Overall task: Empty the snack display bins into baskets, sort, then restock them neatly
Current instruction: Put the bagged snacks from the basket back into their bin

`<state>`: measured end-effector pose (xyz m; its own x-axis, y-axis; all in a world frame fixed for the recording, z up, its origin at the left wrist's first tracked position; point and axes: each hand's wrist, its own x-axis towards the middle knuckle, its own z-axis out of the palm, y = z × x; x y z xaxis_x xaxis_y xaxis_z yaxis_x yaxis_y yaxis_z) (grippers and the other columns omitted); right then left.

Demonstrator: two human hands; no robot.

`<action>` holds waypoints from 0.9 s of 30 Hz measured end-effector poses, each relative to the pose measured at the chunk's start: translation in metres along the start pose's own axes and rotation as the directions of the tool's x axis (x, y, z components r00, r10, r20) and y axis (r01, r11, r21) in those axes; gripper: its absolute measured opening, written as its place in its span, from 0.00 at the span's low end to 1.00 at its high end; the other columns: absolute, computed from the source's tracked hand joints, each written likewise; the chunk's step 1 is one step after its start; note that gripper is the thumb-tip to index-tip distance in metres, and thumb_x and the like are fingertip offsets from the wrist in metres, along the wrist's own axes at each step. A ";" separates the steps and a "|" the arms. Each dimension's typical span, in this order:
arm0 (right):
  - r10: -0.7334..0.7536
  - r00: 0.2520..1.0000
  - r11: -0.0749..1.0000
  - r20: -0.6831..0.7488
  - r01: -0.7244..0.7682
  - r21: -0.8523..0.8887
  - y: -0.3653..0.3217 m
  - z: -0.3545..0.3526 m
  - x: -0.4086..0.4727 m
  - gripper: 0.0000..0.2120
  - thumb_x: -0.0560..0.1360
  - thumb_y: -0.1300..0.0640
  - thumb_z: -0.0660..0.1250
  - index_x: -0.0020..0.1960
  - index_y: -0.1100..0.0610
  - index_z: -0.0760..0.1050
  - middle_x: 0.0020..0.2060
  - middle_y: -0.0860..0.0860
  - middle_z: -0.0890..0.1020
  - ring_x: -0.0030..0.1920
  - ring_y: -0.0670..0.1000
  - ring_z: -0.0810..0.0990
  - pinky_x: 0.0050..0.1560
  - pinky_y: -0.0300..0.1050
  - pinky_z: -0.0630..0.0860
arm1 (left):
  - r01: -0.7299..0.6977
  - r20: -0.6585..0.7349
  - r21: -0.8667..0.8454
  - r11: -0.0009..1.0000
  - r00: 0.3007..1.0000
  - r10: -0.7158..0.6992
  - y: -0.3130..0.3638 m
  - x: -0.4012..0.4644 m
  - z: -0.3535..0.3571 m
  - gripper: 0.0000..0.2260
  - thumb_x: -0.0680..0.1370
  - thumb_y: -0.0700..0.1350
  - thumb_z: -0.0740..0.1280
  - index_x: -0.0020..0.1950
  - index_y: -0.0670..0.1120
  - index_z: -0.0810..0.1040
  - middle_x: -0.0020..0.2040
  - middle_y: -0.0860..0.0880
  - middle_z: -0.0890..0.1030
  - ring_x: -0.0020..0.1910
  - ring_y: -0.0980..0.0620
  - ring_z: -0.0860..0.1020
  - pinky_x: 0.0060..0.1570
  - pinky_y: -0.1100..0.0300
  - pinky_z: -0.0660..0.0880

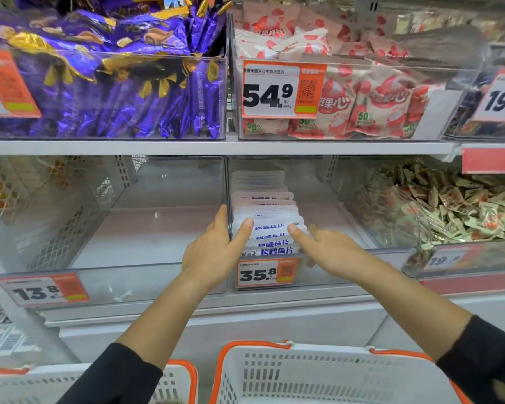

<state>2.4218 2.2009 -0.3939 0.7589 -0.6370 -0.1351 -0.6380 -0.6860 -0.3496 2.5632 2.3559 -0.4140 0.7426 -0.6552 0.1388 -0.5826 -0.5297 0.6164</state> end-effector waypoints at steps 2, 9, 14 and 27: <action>-0.006 1.000 0.999 -0.014 0.006 -0.034 0.005 -0.009 0.002 0.41 0.75 0.28 0.41 0.66 0.56 0.74 0.55 0.55 0.82 0.58 0.57 0.76 0.58 0.50 0.73 | -0.010 0.003 -0.023 1.000 1.000 0.010 -0.002 0.001 -0.001 0.30 0.78 0.67 0.52 0.78 0.57 0.52 0.75 0.54 0.66 0.68 0.45 0.71 0.58 0.53 0.68; -0.061 0.995 0.969 0.083 0.039 0.243 -0.004 -0.018 0.019 0.30 0.78 0.34 0.50 0.68 0.52 0.72 0.61 0.51 0.79 0.61 0.52 0.77 0.64 0.49 0.71 | 0.003 0.046 -0.102 0.995 0.999 0.002 -0.001 0.005 -0.003 0.39 0.75 0.62 0.66 0.79 0.52 0.50 0.77 0.51 0.62 0.72 0.47 0.67 0.64 0.53 0.68; 0.203 0.971 0.738 0.128 -0.238 0.631 0.004 -0.032 0.065 0.31 0.79 0.35 0.53 0.68 0.58 0.69 0.59 0.57 0.79 0.57 0.57 0.78 0.58 0.52 0.76 | -0.307 -0.215 0.252 0.918 0.907 0.362 0.022 0.030 -0.017 0.29 0.79 0.49 0.64 0.76 0.41 0.60 0.75 0.43 0.64 0.73 0.45 0.62 0.71 0.57 0.56; 0.249 0.912 0.369 0.325 -0.400 0.839 0.016 0.002 0.126 0.37 0.77 0.31 0.50 0.67 0.61 0.68 0.39 0.55 0.73 0.38 0.54 0.71 0.41 0.49 0.69 | -0.386 0.444 0.605 0.696 0.889 0.107 0.057 0.098 0.007 0.30 0.80 0.65 0.45 0.74 0.49 0.64 0.73 0.46 0.69 0.69 0.44 0.69 0.65 0.50 0.66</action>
<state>2.5074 2.1103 -0.4188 0.5760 -0.6373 -0.5120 -0.4302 0.2962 -0.8527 2.6007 2.2578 -0.3709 0.4513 -0.8788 -0.1551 -0.8923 -0.4418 -0.0931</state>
